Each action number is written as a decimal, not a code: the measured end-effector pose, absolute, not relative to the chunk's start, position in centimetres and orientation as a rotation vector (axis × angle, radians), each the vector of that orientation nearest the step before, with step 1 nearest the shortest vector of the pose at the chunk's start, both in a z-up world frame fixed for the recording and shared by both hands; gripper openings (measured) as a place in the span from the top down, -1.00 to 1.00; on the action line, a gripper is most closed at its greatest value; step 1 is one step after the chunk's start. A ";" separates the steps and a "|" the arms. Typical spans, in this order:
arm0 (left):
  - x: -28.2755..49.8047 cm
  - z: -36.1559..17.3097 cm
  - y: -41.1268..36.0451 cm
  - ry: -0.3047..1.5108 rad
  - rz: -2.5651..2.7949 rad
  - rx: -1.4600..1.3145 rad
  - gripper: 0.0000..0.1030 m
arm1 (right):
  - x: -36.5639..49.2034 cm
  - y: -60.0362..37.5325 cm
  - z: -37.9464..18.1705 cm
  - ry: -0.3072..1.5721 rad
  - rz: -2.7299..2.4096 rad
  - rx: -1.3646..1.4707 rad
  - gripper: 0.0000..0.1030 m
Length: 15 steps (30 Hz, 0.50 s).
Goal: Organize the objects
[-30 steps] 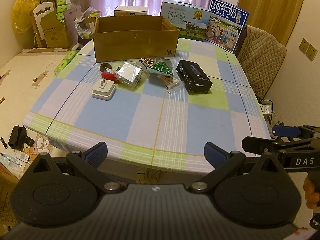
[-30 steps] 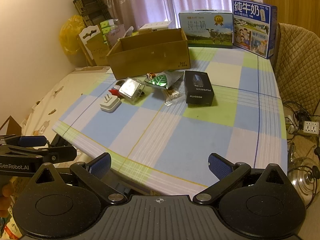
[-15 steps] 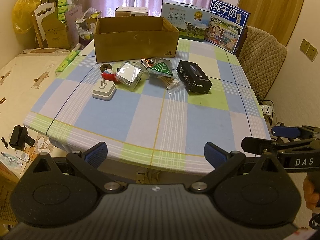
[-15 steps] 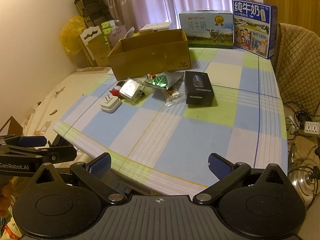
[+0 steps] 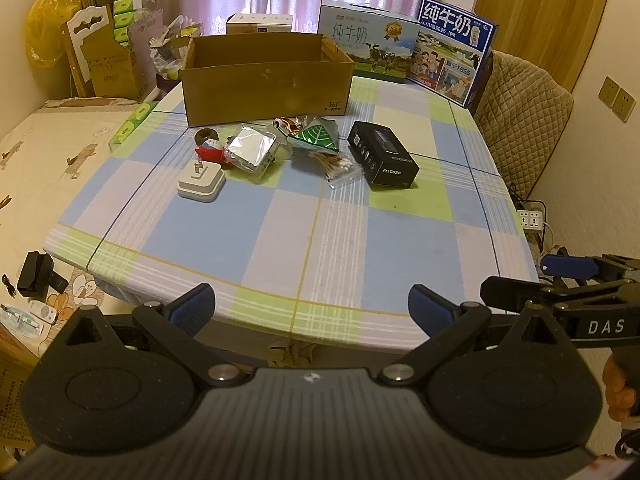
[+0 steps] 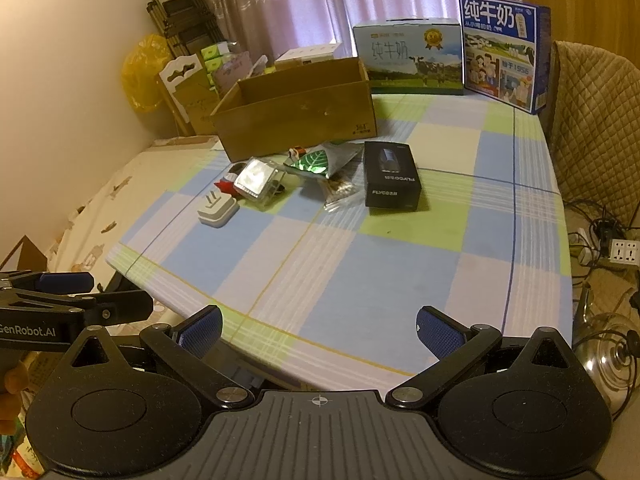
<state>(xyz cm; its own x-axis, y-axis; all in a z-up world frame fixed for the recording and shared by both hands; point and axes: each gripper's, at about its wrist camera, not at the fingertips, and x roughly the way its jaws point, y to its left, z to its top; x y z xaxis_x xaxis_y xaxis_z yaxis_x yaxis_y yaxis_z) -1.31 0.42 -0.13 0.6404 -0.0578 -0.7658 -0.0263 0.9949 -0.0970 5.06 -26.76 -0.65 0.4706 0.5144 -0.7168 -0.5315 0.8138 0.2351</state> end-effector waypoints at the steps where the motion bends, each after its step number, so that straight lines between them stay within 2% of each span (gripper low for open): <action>1: -1.3 -0.1 0.4 0.876 -0.018 -0.103 -0.98 | 5.1 -26.7 -0.7 0.871 0.641 -0.021 -0.96; 15: 1.1 -0.4 -0.2 0.896 -0.002 -0.086 -0.98 | 7.8 -28.8 -2.2 0.923 0.648 0.105 -0.96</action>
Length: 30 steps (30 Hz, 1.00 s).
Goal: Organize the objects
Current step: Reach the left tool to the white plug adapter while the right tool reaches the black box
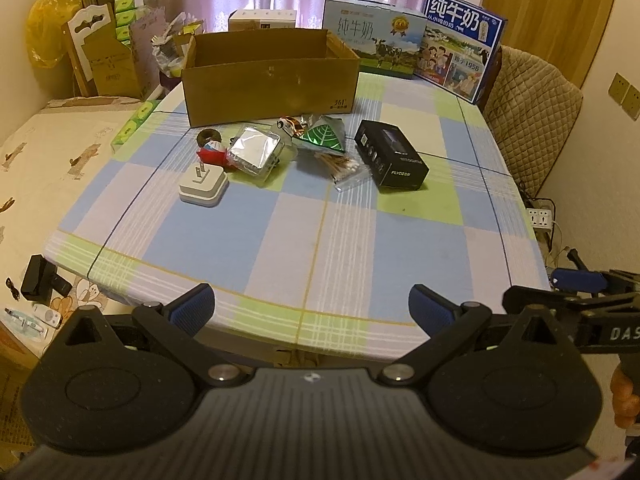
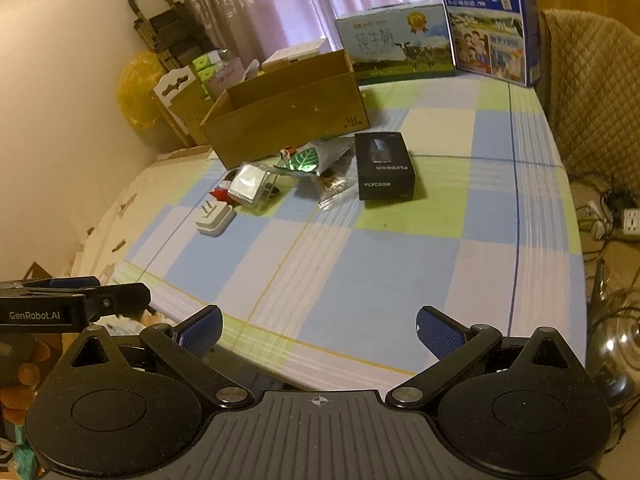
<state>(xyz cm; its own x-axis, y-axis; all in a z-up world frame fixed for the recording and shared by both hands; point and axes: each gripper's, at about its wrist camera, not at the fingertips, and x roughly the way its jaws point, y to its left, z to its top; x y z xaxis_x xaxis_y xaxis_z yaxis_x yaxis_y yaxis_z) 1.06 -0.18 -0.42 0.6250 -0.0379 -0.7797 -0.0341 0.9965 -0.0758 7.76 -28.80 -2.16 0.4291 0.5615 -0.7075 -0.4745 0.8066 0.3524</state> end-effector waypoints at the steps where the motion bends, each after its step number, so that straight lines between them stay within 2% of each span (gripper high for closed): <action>1: 1.3 -0.6 0.0 0.896 -0.004 -0.087 -0.98 | 8.1 -28.8 -2.3 0.929 0.647 0.112 -0.96; 12: 5.3 -1.8 3.5 0.867 0.047 -0.123 -0.99 | 12.9 -26.9 -3.8 0.910 0.583 0.104 -0.96; 30: 15.5 -5.4 12.0 0.858 0.152 -0.122 -0.99 | 27.3 -20.7 -8.0 0.884 0.545 -0.001 -0.93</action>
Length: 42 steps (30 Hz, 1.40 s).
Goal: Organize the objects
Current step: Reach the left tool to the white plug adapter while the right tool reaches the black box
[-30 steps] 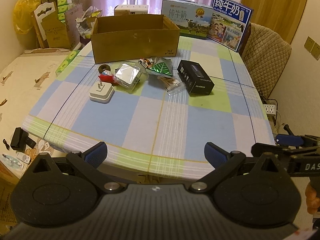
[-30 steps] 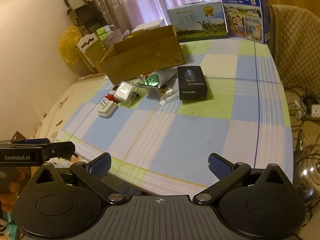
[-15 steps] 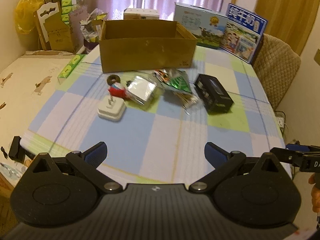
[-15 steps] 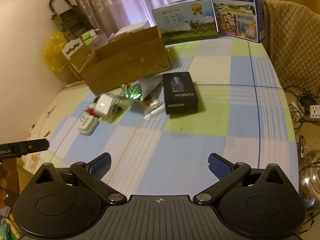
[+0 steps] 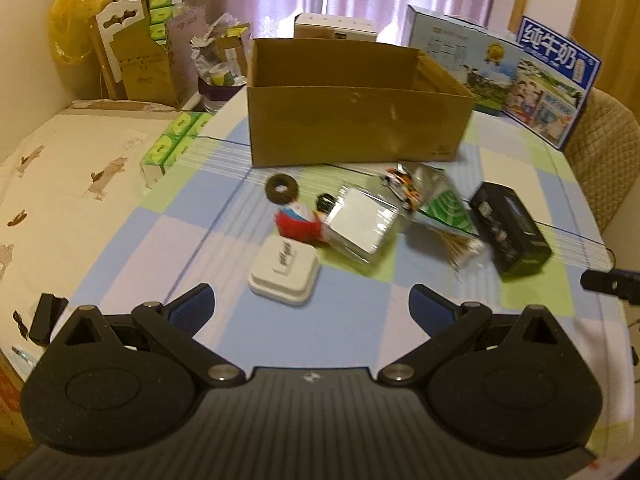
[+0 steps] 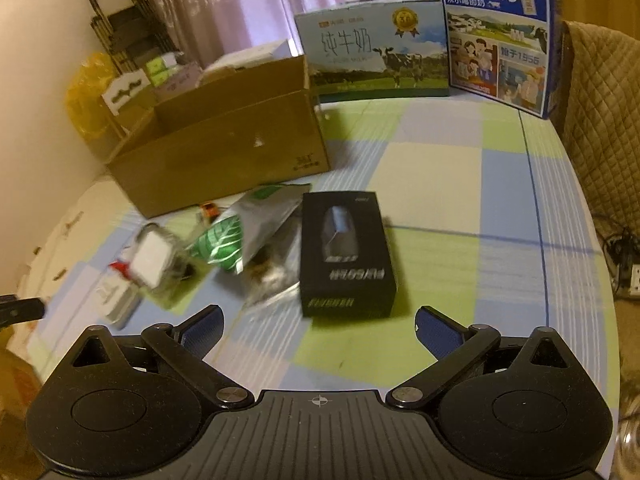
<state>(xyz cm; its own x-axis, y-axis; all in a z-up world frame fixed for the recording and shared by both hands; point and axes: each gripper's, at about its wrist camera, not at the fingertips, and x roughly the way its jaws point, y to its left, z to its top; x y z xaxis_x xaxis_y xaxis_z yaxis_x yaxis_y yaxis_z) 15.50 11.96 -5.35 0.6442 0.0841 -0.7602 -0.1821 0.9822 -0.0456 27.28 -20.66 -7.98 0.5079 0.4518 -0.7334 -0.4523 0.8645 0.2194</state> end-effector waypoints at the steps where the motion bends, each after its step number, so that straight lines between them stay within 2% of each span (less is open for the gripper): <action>1: 16.1 -5.6 12.4 0.860 0.158 -0.121 -0.98 | 28.0 -20.3 -8.3 0.888 0.538 -0.009 -0.92; 16: 21.5 -9.9 15.8 0.923 0.213 -0.108 -0.98 | 36.1 -15.8 -13.3 0.983 0.516 -0.121 -0.83; 21: 22.4 -10.9 16.4 0.940 0.200 -0.096 -0.98 | 37.2 -15.1 -14.2 1.004 0.521 -0.131 -0.66; 23: 22.6 -11.2 16.6 0.947 0.194 -0.092 -0.98 | 37.5 -15.1 -14.4 1.006 0.515 -0.132 -0.51; 33: 24.7 -14.0 16.2 1.009 0.088 -0.004 -0.96 | 36.5 -17.4 -11.2 0.931 0.481 -0.102 -0.47; 38: 26.1 -15.5 15.8 1.043 0.044 0.019 -0.87 | 35.8 -19.3 -9.9 0.916 0.443 -0.065 -0.47; 42: 26.7 -16.5 15.8 1.075 0.024 0.037 -0.72 | 35.3 -20.4 -9.5 0.919 0.419 -0.036 -0.47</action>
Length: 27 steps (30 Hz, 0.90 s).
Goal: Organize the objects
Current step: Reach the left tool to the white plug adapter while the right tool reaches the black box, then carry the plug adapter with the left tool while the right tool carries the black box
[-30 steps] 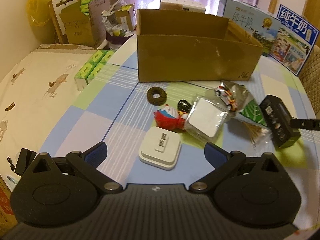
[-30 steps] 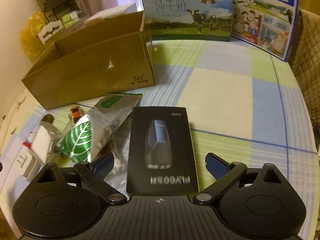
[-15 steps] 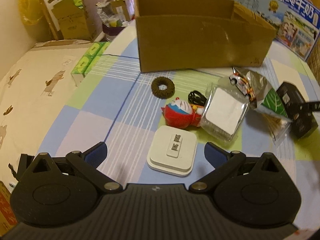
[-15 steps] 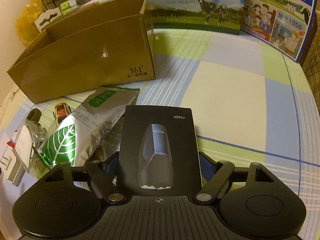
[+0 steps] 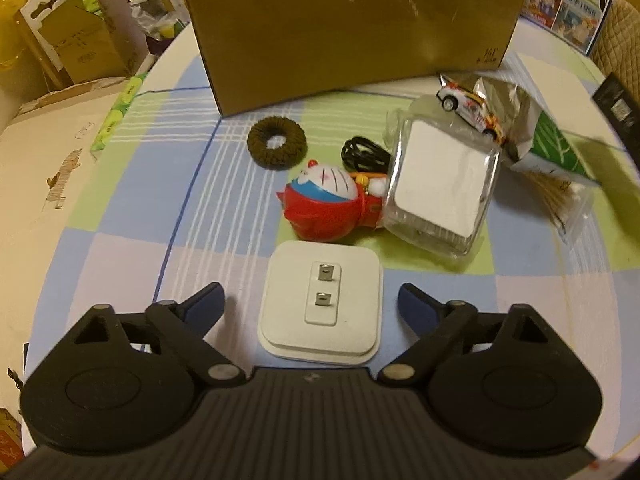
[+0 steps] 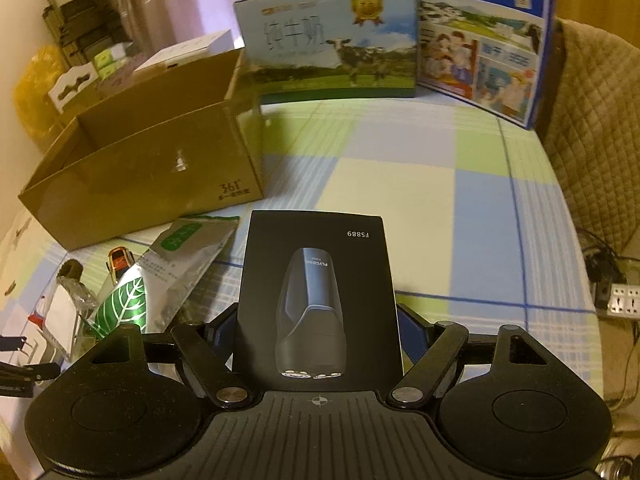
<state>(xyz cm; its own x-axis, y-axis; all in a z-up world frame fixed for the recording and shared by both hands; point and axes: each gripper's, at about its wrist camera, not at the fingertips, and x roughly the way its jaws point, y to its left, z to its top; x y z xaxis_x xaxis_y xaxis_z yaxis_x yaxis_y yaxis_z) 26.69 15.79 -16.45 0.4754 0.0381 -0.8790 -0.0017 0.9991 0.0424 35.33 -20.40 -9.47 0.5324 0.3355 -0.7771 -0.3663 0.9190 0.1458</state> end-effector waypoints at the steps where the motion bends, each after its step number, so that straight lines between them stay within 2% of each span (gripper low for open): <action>1: 26.8 -16.6 15.8 1.079 0.021 0.039 -0.71 | 35.2 -20.6 -9.4 0.920 0.415 -0.033 -0.47; 5: 27.0 -16.8 16.0 1.081 0.006 0.038 -0.56 | 34.7 -20.9 -9.2 0.919 0.414 -0.024 -0.47; 9: 27.1 -16.5 15.8 1.066 -0.028 0.046 -0.19 | 34.1 -20.7 -8.9 0.914 0.430 -0.016 -0.47; 19: 25.7 -15.6 16.5 1.065 -0.003 0.039 -0.18 | 33.2 -20.6 -8.2 0.899 0.478 -0.001 -0.47; 27: 24.1 -11.7 17.6 1.002 0.028 0.001 -0.18 | 33.4 -19.7 -6.6 0.875 0.540 0.002 -0.47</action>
<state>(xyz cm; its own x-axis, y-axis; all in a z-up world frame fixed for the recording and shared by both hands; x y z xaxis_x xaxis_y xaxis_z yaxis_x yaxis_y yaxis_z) 24.09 17.64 -11.67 0.5385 0.0240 -0.8423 -0.0229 0.9996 0.0138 33.37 -19.72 -6.61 0.5166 0.4505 -0.7281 -0.4488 0.8667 0.2178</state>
